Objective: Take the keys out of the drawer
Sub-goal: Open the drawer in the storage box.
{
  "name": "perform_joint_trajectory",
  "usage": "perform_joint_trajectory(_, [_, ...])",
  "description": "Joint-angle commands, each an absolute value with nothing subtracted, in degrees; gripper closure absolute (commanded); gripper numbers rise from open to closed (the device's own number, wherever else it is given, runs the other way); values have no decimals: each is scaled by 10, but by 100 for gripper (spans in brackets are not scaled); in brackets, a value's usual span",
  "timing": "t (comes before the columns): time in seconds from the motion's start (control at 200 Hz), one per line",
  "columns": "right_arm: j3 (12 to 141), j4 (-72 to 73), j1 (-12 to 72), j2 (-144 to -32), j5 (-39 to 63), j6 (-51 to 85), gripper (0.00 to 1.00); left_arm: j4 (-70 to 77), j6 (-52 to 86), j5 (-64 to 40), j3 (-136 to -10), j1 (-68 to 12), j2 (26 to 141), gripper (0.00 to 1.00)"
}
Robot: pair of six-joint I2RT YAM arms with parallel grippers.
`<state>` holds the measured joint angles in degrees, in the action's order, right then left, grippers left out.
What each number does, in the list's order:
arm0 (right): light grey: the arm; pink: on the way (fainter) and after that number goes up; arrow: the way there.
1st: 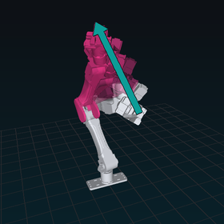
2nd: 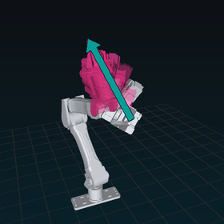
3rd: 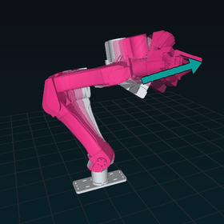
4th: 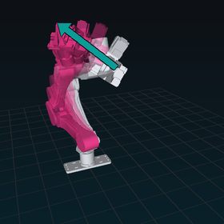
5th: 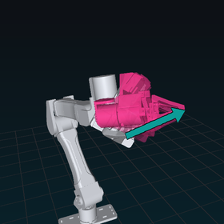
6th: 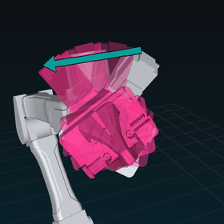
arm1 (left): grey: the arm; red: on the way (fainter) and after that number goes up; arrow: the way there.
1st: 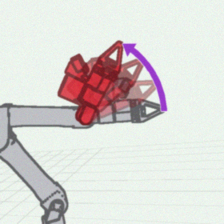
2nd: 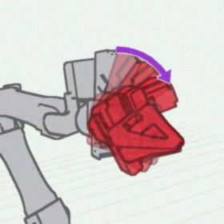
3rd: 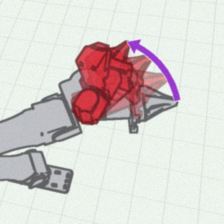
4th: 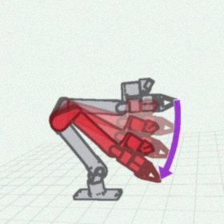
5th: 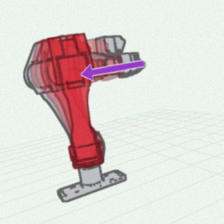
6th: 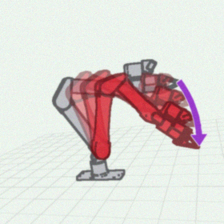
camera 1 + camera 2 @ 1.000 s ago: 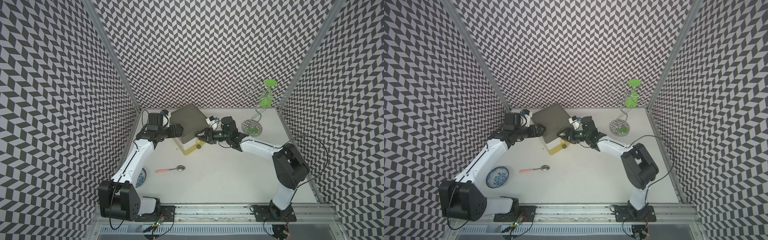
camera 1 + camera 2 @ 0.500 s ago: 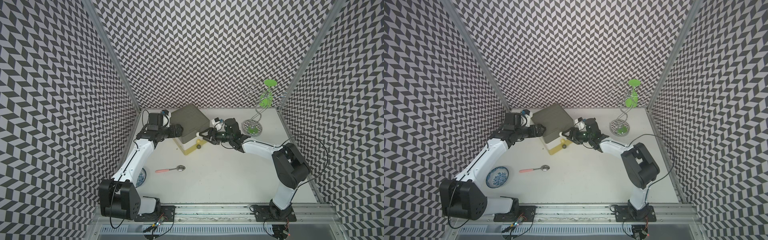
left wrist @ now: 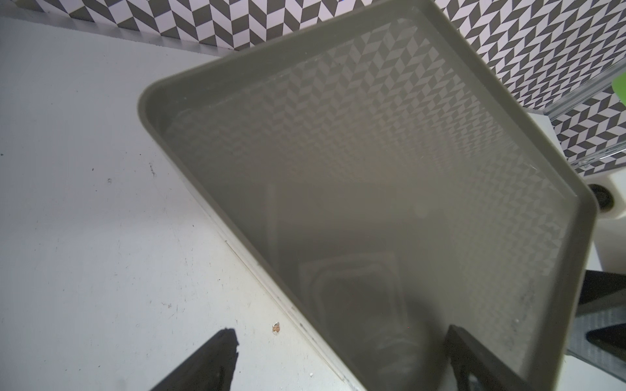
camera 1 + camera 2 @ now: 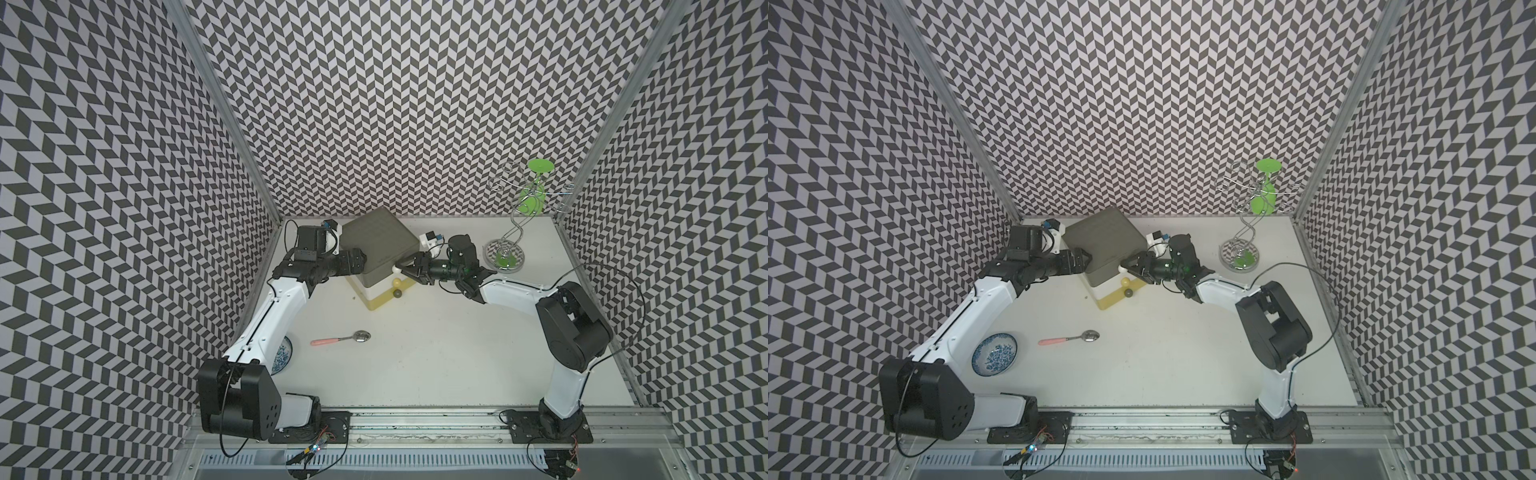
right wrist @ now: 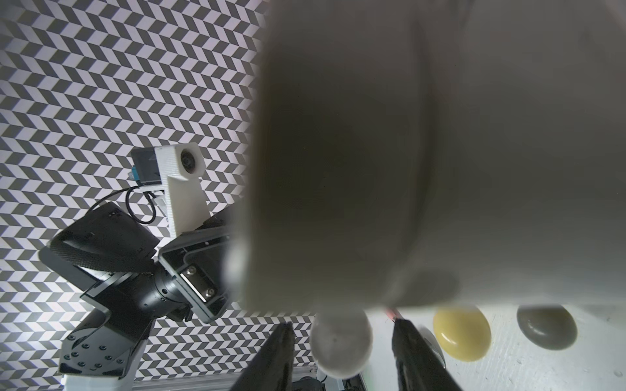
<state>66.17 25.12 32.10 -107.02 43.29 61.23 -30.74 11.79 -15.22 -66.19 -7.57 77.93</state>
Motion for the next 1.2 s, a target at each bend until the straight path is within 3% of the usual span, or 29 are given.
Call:
perform_joint_trajectory(0.0, [671,307,325,-1081,437,636,49,-314,111,-145,-657,-74,783,1])
perform_joint_trajectory(0.25, [624,371,334,-1064,411,685,55,-315,114,-149,-657,-74,782,1])
perform_joint_trajectory(0.591, [623,374,342,-1063,416,691,55,-315,116,-150,-651,-77,780,2])
perform_joint_trajectory(0.861, [631,364,341,-1063,414,685,71,-316,113,-148,-643,-76,776,1])
perform_joint_trajectory(1.197, [588,313,341,-1009,412,648,75,-327,111,-136,-645,-77,787,2])
